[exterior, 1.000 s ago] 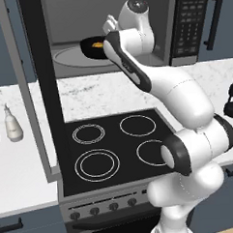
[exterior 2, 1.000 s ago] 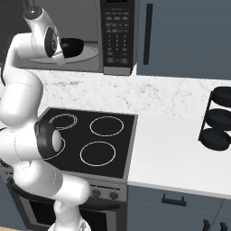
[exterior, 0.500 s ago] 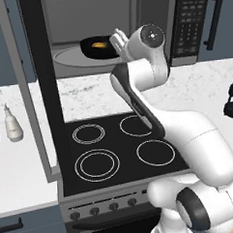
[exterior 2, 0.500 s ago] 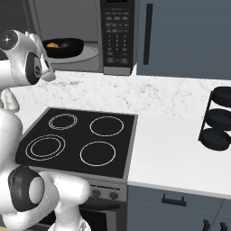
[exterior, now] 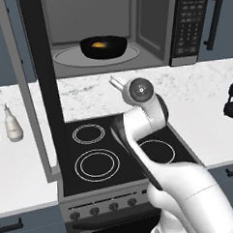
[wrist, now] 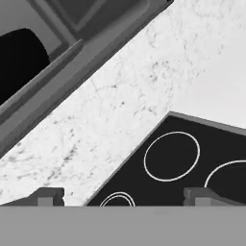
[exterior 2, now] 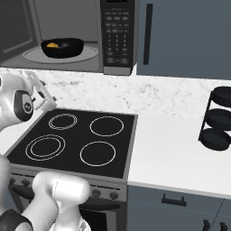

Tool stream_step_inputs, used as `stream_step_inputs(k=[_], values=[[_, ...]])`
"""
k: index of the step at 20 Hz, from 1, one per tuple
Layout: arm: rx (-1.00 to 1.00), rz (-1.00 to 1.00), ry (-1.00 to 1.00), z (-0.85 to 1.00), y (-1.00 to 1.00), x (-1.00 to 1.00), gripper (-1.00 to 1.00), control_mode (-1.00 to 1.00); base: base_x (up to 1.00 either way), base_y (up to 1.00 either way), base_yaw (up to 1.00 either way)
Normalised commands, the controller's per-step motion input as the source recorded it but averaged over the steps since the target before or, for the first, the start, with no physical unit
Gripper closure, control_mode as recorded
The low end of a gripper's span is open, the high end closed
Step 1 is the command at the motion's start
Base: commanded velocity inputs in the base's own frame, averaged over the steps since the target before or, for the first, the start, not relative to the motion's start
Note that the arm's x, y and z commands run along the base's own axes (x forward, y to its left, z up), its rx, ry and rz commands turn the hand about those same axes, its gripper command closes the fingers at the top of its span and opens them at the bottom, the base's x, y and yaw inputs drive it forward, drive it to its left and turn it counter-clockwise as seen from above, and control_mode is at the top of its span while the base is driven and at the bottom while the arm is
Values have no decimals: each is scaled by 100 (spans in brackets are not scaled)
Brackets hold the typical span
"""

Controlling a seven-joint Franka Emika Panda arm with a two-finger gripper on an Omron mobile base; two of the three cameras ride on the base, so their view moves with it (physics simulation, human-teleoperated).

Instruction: Pick the squash from the sink and place it in the bowl. Then pick the bowl and place it in the microwave. Then close the microwave door and press the start button.

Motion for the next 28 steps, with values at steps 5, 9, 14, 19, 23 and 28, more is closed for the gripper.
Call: stream_step_inputs(k=[5,9,14,19,23,28], values=[[-37,-7,0,-56,27,-29,-100,-100,0,0,0],[-32,-20,0,-16,79,-19,-100,-100,0,0,0],[-29,-22,0,-2,100,-18,-100,-100,0,0,0],[-30,-17,-1,-22,100,-2,-100,-100,0,0,0],[-29,-9,-13,-16,100,0,-100,-100,0,0,0],[-21,-7,-15,0,100,-14,-100,-100,0,0,0]])
